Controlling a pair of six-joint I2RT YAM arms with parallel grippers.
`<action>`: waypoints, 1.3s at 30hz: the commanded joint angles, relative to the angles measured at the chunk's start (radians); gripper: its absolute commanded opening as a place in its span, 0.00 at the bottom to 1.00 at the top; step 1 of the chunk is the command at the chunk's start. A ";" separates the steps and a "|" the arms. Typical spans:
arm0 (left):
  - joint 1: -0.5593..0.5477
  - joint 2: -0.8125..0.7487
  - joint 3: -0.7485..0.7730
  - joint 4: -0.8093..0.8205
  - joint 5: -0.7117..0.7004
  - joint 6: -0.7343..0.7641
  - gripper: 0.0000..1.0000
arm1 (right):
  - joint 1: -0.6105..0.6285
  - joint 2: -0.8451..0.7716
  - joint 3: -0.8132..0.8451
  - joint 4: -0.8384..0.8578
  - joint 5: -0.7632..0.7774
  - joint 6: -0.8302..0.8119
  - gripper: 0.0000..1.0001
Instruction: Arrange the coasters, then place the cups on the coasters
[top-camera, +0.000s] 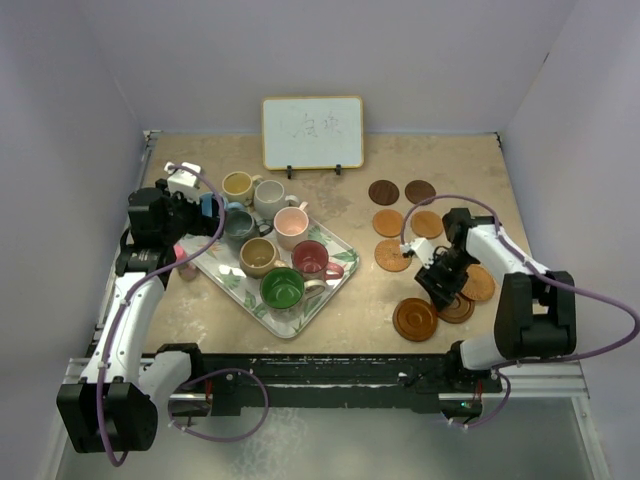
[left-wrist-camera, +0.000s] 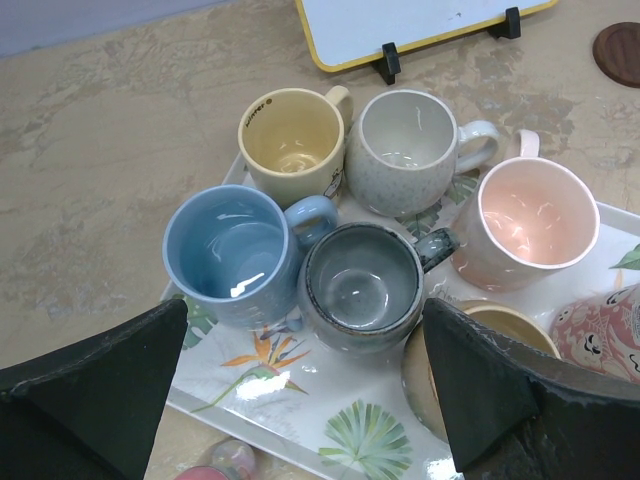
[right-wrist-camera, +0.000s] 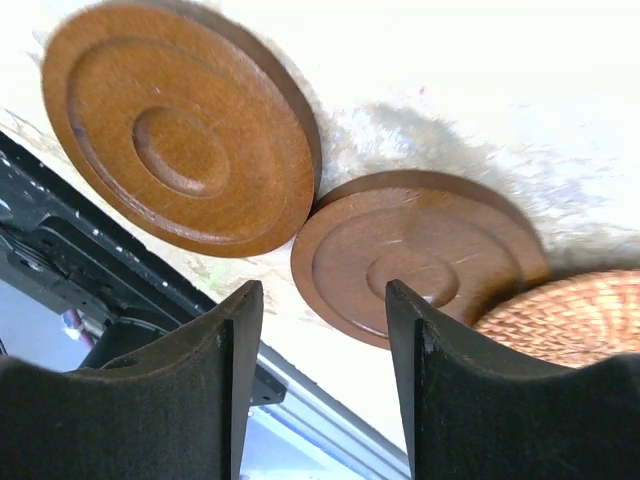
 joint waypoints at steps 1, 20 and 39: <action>-0.006 -0.005 0.029 0.038 0.007 0.017 0.97 | 0.060 -0.053 0.058 -0.033 -0.063 0.019 0.56; -0.009 0.011 0.038 0.032 0.001 0.033 0.97 | 0.312 -0.095 -0.096 0.265 0.087 0.088 0.74; -0.009 0.019 0.043 0.035 -0.010 0.033 0.97 | 0.432 0.019 -0.050 0.474 0.133 0.203 0.66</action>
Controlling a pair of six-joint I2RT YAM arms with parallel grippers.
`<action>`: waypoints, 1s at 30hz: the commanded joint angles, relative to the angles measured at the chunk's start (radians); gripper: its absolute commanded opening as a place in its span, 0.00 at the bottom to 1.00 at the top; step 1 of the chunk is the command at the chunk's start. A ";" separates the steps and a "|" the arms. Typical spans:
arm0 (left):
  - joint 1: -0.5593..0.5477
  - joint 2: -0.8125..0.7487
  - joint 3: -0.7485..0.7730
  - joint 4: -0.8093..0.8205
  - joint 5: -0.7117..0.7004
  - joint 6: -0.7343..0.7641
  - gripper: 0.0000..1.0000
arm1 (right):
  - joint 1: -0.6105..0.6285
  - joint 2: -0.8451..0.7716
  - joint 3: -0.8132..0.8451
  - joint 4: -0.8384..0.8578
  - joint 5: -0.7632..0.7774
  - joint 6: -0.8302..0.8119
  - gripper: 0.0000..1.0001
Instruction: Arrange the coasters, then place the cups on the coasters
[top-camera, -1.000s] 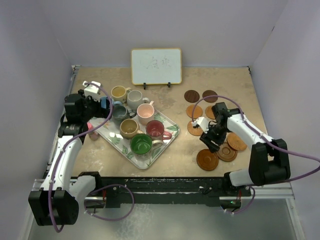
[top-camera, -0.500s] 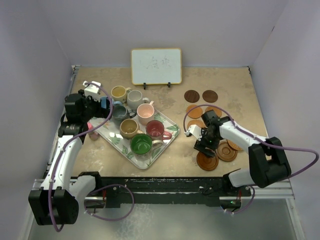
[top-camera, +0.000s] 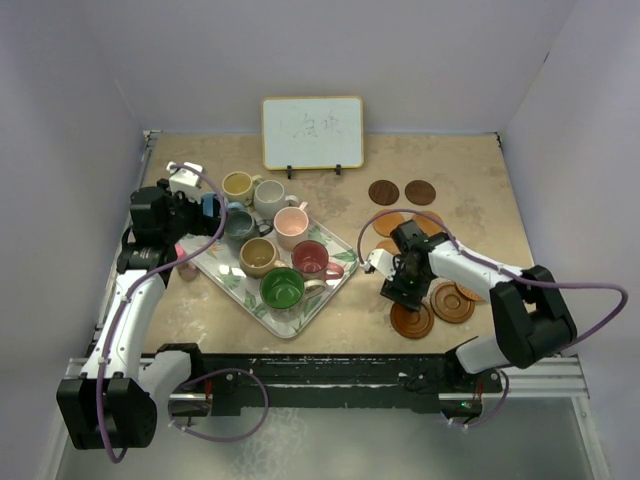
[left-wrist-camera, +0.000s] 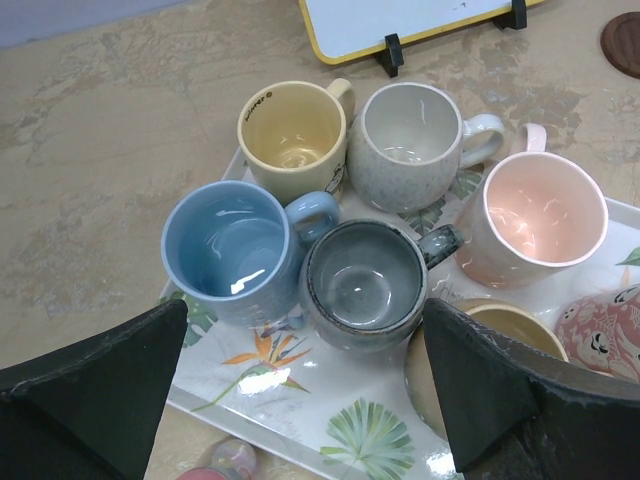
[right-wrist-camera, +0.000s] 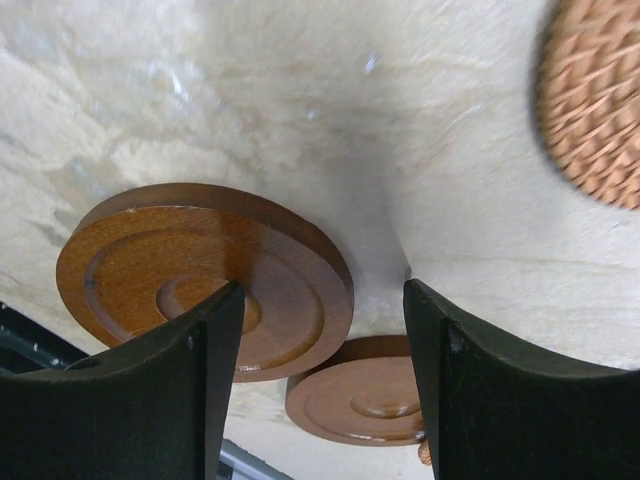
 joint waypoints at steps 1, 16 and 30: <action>-0.004 0.000 0.041 0.034 -0.003 0.026 0.97 | 0.018 0.061 0.063 0.155 -0.015 0.050 0.66; -0.004 -0.005 0.041 0.029 -0.005 0.027 0.97 | 0.057 0.114 0.117 0.174 -0.050 0.111 0.63; -0.004 -0.011 0.050 0.012 0.000 0.030 0.97 | 0.028 -0.042 0.122 0.007 -0.119 0.102 0.66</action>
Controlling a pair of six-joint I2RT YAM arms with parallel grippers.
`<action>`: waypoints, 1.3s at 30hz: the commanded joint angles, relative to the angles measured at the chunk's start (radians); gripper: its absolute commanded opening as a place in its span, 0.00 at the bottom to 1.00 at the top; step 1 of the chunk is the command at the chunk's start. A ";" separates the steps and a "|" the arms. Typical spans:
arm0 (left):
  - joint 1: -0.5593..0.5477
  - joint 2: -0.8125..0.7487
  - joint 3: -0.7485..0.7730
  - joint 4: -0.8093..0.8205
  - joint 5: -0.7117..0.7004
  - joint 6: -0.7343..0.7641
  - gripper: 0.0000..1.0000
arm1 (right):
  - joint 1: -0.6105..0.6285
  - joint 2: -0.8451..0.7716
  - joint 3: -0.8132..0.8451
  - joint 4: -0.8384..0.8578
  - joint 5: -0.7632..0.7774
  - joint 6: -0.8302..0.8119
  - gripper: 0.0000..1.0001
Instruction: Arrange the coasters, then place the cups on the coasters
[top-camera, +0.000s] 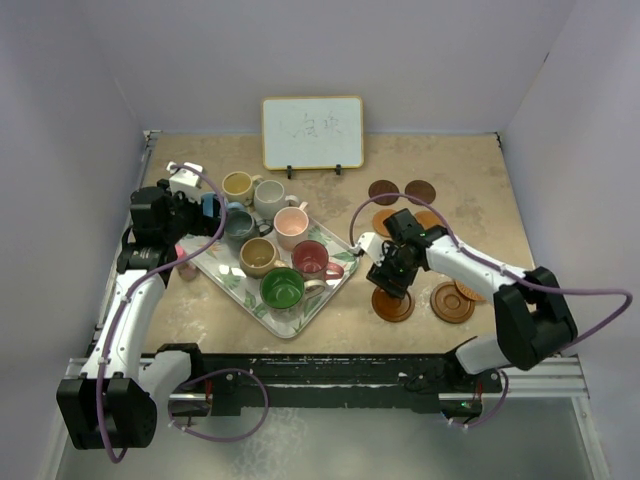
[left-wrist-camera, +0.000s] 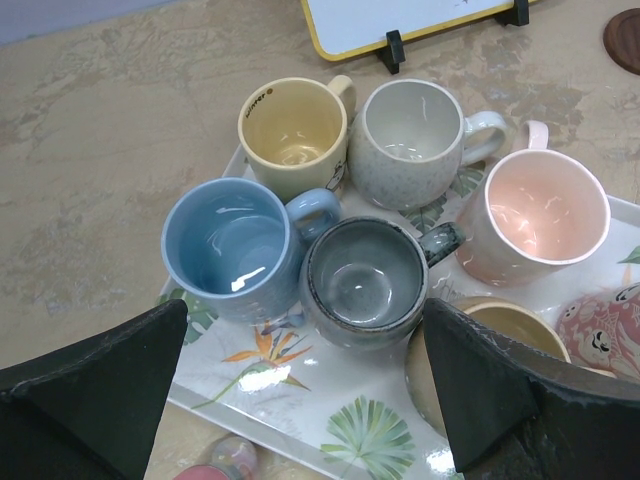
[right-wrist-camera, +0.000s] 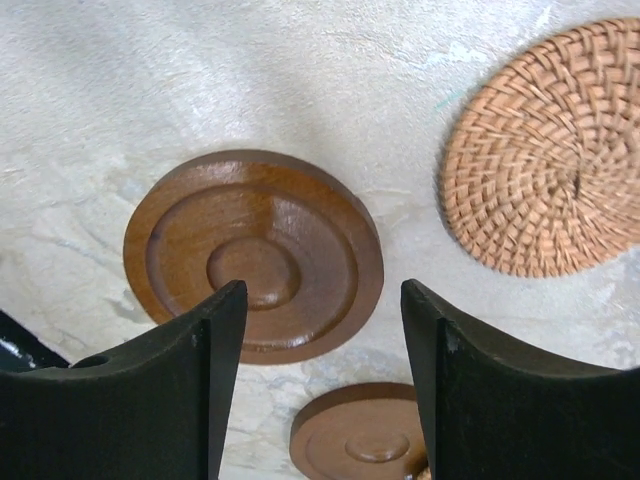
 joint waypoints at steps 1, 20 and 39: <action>-0.004 -0.010 0.051 0.016 0.004 0.027 0.97 | -0.028 -0.089 0.020 -0.084 -0.031 -0.006 0.66; -0.004 -0.024 0.046 0.017 0.008 0.021 0.97 | -0.425 -0.198 -0.125 -0.171 0.035 -0.240 0.64; -0.003 -0.028 0.040 0.012 0.006 0.015 0.97 | -0.463 -0.146 -0.167 -0.226 -0.037 -0.331 0.65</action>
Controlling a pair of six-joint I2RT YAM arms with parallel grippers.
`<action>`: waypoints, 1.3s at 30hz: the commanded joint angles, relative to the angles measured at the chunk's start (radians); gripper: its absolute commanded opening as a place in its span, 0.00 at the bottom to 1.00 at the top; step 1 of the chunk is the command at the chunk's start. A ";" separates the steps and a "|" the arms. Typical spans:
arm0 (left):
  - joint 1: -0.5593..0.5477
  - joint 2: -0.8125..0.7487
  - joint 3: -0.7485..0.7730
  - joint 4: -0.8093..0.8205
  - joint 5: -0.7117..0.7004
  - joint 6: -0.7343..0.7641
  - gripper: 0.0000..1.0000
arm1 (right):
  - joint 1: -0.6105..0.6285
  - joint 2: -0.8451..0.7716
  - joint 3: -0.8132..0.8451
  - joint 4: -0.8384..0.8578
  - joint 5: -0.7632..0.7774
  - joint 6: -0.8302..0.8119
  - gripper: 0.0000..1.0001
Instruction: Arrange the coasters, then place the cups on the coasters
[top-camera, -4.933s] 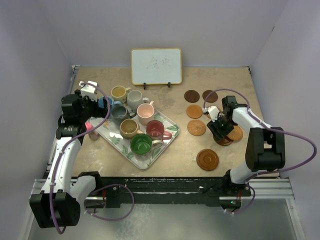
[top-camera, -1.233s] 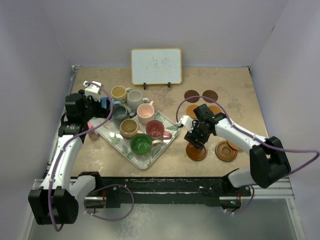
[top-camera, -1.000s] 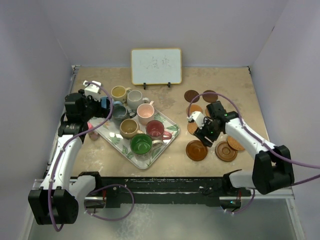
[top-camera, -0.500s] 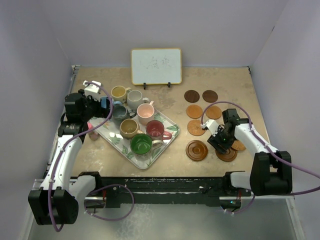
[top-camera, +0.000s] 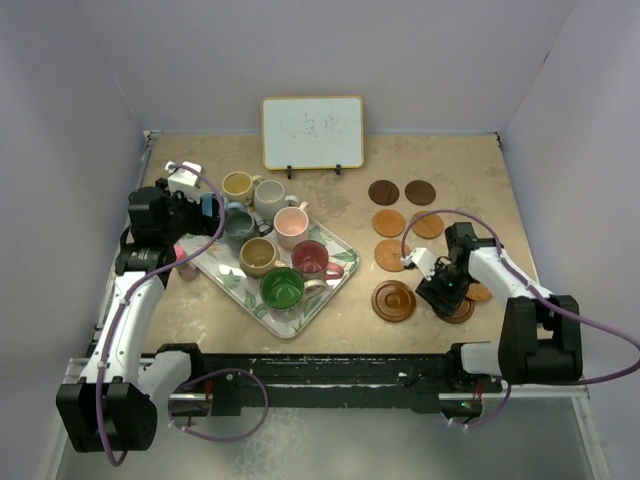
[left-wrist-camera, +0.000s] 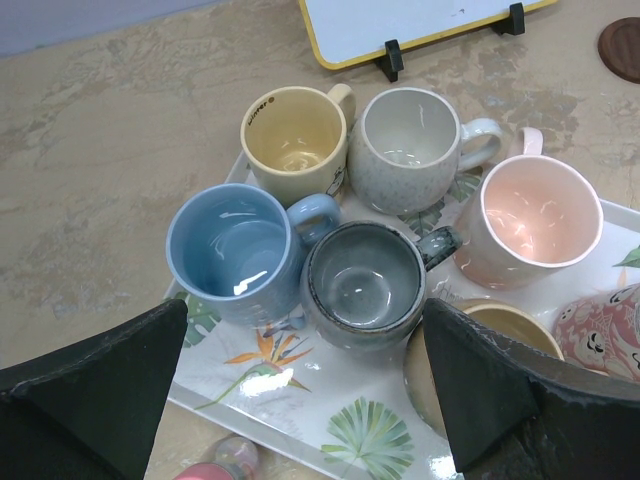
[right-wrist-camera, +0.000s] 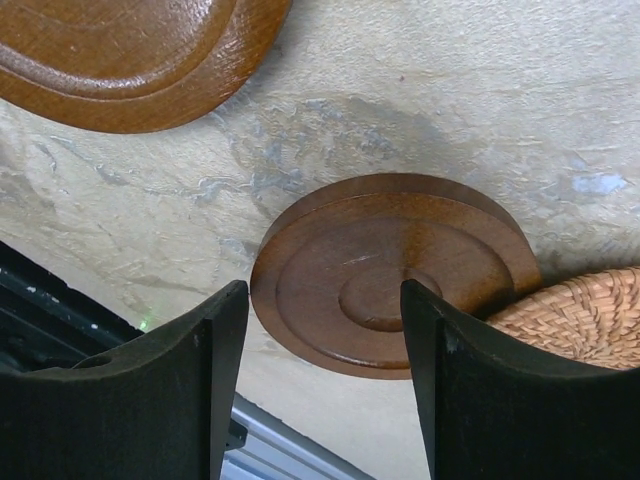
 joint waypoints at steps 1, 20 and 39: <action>-0.004 -0.011 0.030 0.027 0.006 0.014 0.97 | -0.004 0.024 0.001 -0.019 -0.034 -0.015 0.66; -0.003 -0.007 0.025 0.033 0.007 0.006 0.98 | 0.082 0.111 0.073 -0.044 -0.086 0.019 0.65; -0.004 -0.020 0.020 0.036 0.002 0.010 0.97 | -0.006 -0.005 0.228 -0.146 -0.147 0.085 0.64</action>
